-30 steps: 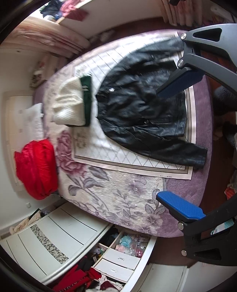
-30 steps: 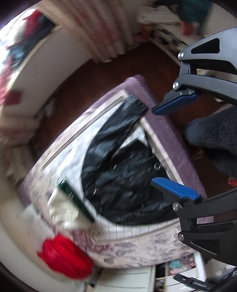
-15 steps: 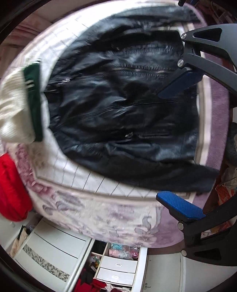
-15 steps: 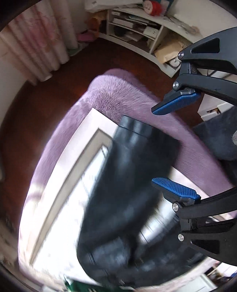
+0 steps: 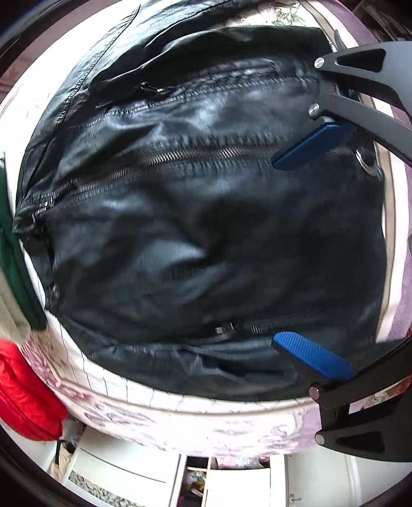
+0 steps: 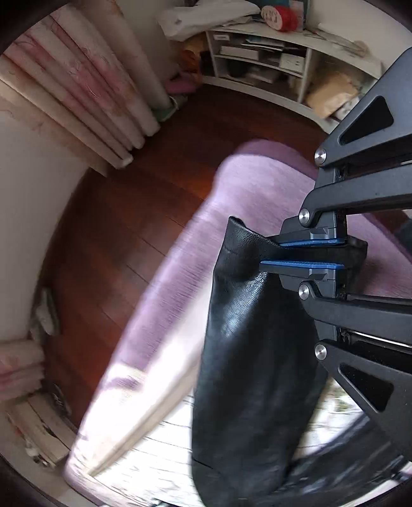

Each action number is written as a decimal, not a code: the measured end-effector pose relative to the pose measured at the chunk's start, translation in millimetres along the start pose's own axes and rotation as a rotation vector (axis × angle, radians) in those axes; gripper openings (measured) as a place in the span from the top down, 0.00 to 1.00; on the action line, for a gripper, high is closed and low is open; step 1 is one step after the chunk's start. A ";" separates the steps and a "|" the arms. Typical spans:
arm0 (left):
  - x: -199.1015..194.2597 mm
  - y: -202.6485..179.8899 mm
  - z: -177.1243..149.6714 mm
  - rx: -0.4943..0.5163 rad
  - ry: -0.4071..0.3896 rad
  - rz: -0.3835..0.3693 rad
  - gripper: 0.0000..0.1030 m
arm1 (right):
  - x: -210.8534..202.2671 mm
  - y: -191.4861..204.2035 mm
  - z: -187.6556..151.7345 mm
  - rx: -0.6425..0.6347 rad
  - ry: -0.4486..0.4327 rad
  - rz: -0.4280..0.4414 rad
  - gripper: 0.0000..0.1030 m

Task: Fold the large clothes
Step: 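Grasp the jacket sleeve cuff with the right gripper and lift it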

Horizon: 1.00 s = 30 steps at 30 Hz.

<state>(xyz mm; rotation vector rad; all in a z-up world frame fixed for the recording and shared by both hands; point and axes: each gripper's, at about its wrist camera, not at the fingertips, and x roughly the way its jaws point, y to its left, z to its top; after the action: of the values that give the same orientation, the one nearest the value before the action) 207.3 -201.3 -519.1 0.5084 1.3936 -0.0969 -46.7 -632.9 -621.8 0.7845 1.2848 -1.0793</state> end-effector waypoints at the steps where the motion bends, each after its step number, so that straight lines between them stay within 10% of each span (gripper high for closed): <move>1: 2.3 -6.5 1.6 0.009 0.001 -0.009 0.00 | 3.1 -3.9 6.2 0.013 0.022 0.013 0.91; 4: 5.5 -19.4 4.9 0.025 0.003 -0.028 0.00 | -10.6 -26.0 11.8 0.115 0.051 0.086 0.81; 8: 8.7 -34.5 9.2 0.060 0.007 -0.031 0.00 | -35.1 -54.5 -25.0 0.312 0.039 0.387 0.34; 10: 10.0 -39.7 12.4 0.072 0.004 -0.025 0.00 | -11.5 -54.6 -51.2 0.403 0.132 0.593 0.34; 13: 11.5 -47.3 16.1 0.086 0.006 -0.024 0.00 | 34.4 -54.9 -79.6 0.534 0.193 0.681 0.34; 19: 17.1 -54.1 27.2 0.112 -0.008 -0.011 0.00 | 81.5 -68.0 -104.8 0.839 0.018 0.877 0.45; 24: 16.4 -57.9 29.9 0.110 -0.004 -0.015 0.00 | 85.4 -64.4 -96.6 0.853 -0.077 0.939 0.79; 30: 14.2 -59.8 30.4 0.113 -0.013 -0.018 0.00 | 113.8 -43.8 -67.4 0.813 -0.056 1.022 0.83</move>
<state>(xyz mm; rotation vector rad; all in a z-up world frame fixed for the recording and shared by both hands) 216.3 -263.3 -547.1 0.5879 1.3851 -0.1936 -116.9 -606.4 -739.3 1.7437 0.2036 -0.7061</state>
